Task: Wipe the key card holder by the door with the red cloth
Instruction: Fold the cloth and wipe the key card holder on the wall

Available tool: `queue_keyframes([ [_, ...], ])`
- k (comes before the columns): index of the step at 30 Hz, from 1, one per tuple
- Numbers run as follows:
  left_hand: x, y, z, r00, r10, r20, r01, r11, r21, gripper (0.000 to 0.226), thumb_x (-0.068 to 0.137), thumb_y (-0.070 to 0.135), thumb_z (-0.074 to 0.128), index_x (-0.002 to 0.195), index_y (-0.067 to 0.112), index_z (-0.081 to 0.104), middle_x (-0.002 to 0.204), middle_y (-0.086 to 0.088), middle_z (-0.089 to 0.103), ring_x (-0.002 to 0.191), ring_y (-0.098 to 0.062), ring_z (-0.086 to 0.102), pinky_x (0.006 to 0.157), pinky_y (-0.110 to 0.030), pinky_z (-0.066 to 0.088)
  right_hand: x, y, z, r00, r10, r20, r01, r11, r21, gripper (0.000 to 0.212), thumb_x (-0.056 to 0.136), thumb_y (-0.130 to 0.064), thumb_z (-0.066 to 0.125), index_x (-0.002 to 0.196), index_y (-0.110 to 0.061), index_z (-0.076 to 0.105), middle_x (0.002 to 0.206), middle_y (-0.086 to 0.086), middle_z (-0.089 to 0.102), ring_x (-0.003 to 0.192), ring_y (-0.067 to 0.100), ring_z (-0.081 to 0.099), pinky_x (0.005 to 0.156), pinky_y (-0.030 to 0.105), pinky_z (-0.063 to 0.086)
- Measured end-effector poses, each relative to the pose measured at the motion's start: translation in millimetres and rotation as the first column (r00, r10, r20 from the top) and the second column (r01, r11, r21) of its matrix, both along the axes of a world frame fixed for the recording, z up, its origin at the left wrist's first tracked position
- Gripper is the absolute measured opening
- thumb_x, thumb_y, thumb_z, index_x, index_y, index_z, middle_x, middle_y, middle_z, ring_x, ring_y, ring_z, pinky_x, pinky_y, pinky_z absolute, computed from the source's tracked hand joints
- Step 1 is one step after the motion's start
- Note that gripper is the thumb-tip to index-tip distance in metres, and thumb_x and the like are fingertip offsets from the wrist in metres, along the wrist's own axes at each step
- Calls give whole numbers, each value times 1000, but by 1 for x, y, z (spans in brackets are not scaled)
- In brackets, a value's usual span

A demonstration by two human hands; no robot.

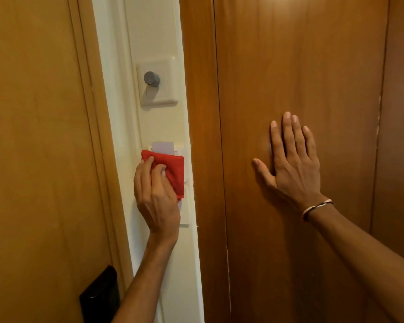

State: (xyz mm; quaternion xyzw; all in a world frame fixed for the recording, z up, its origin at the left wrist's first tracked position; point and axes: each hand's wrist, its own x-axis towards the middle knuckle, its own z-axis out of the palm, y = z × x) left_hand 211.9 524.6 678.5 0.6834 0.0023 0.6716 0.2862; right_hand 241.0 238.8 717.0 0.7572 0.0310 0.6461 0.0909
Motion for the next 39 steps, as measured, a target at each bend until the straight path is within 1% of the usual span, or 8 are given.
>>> queue_keyframes([
  [6,12,-1,-18,954,189,-231,-139,967,215,62,106,41,25,159,10,14,166,-19,22,154,-39,16,121,-57,26,5,-1,-2,997,31,72,-30,999,-13,89,104,-69,32,169,-11,14,175,20,13,164,34,14,134,50,15],
  [11,8,-14,-28,921,303,-245,-185,894,409,64,106,42,25,158,7,15,165,-21,22,153,-41,18,121,-55,24,4,-2,-2,996,43,79,-41,999,-20,87,104,-68,32,169,-11,14,175,21,13,164,34,14,134,50,15],
  [16,19,16,-1,926,244,-288,-211,967,141,70,105,50,22,159,10,7,168,-16,13,156,-36,11,125,-55,21,6,-2,-3,995,46,89,-43,999,-27,86,105,-67,32,168,-11,16,175,21,15,164,35,16,134,50,16],
  [20,18,15,-12,896,378,-232,-273,883,383,76,104,53,26,159,4,9,167,-21,13,155,-38,7,127,-49,9,6,-1,-3,994,42,100,-40,999,-25,86,105,-67,32,168,-11,16,175,21,15,164,35,15,134,49,14],
  [25,20,16,-26,914,391,-109,-267,781,564,67,106,42,33,155,0,17,161,-24,27,150,-43,22,119,-57,33,6,-1,-4,995,47,91,-46,999,-19,86,105,-67,32,168,-12,15,175,21,15,164,35,15,134,50,14],
  [29,20,13,-14,947,246,-204,-178,936,303,70,106,46,30,158,3,10,166,-20,18,155,-37,11,122,-56,28,5,0,-3,993,49,109,-46,999,-22,85,105,-67,33,168,-11,18,174,21,17,164,35,17,134,51,16],
  [34,19,2,-27,947,261,-188,-142,863,485,69,106,46,25,158,4,7,166,-21,14,154,-39,13,124,-54,23,4,0,-3,994,36,106,-35,999,-14,85,105,-67,34,168,-12,19,174,22,19,163,35,18,133,51,18],
  [39,23,20,-13,957,161,-241,-118,976,184,68,107,46,26,159,9,2,169,-18,9,156,-36,8,123,-57,25,5,2,-3,992,37,120,-36,999,-13,84,105,-66,34,167,-11,21,174,21,20,163,35,20,133,52,21],
])
